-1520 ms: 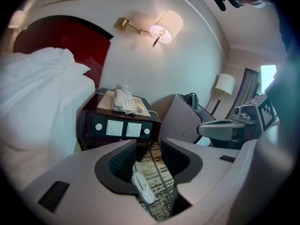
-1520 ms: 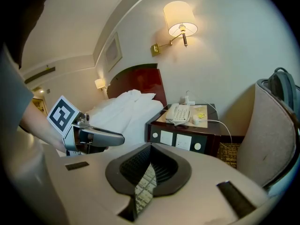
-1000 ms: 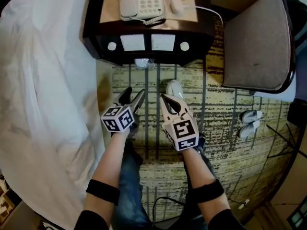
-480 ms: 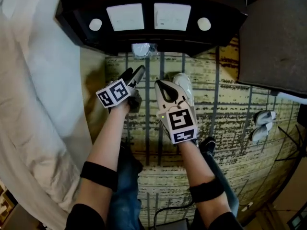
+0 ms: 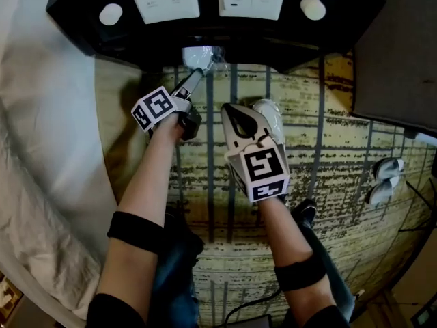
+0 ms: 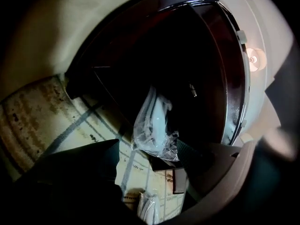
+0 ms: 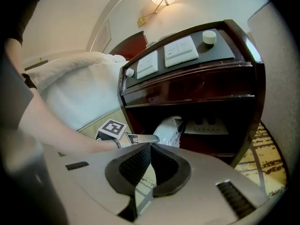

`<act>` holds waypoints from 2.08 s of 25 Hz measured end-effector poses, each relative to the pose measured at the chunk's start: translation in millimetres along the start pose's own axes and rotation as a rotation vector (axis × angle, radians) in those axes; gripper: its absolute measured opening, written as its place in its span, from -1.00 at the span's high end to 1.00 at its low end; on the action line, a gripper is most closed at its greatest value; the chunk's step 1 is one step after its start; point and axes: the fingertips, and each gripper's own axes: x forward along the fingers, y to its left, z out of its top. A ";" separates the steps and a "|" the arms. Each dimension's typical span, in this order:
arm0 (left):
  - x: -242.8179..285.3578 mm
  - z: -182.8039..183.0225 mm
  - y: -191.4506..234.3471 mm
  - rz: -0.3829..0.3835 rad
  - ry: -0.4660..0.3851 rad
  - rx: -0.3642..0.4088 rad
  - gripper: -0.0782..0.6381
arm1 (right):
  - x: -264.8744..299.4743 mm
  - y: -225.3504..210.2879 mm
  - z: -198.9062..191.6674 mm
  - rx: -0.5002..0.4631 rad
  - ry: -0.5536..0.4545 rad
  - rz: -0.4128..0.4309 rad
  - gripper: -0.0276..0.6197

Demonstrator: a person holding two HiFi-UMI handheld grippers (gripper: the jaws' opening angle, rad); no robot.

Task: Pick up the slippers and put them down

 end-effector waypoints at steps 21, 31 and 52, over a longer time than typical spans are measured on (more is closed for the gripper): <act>17.3 10.6 -16.6 -0.210 0.072 0.048 0.49 | -7.0 -16.6 -34.4 0.027 0.033 -0.012 0.91; -40.4 -32.7 -52.5 -0.282 0.105 -0.026 0.52 | -45.9 -5.5 -21.9 0.049 0.074 -0.022 0.91; -196.1 -184.3 -51.1 -0.178 0.086 -0.173 0.52 | -140.6 15.6 -32.5 0.065 0.184 -0.014 0.91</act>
